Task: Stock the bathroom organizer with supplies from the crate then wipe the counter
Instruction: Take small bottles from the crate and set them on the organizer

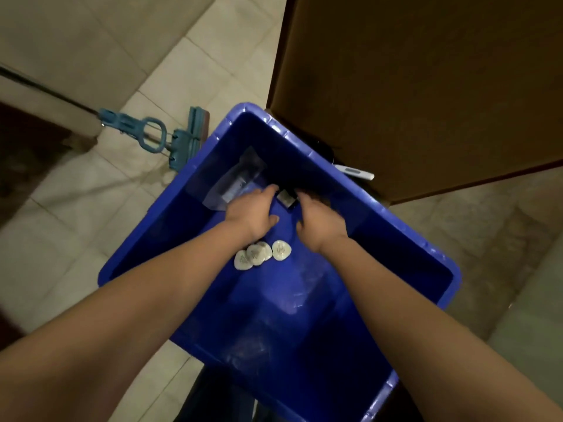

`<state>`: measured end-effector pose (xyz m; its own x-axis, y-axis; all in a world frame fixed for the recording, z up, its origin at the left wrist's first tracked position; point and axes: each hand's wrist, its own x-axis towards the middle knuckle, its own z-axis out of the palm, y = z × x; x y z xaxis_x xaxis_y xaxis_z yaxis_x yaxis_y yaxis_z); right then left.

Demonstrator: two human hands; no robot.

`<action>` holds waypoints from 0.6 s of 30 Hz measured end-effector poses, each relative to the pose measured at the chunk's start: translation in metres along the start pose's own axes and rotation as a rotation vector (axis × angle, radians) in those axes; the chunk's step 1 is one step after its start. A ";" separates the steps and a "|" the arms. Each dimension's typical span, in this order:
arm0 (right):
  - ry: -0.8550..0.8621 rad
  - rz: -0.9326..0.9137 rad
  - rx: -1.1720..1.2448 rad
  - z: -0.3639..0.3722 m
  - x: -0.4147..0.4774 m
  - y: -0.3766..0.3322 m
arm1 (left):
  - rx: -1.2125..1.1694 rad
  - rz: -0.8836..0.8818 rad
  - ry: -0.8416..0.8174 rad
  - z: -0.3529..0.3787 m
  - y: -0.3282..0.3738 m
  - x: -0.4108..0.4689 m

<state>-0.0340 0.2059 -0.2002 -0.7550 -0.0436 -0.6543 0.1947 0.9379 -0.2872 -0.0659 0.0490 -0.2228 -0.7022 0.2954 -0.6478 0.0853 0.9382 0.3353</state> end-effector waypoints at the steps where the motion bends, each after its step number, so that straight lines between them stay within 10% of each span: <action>1: 0.002 -0.001 0.017 0.004 0.004 0.000 | -0.002 -0.004 -0.003 0.003 -0.001 0.004; 18: -0.020 0.090 0.296 0.052 0.019 0.004 | -0.229 -0.017 -0.001 0.040 0.000 -0.001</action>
<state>-0.0153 0.1904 -0.2502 -0.7147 0.0260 -0.6990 0.4367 0.7972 -0.4169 -0.0372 0.0562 -0.2496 -0.7015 0.2802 -0.6553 -0.0889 0.8779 0.4706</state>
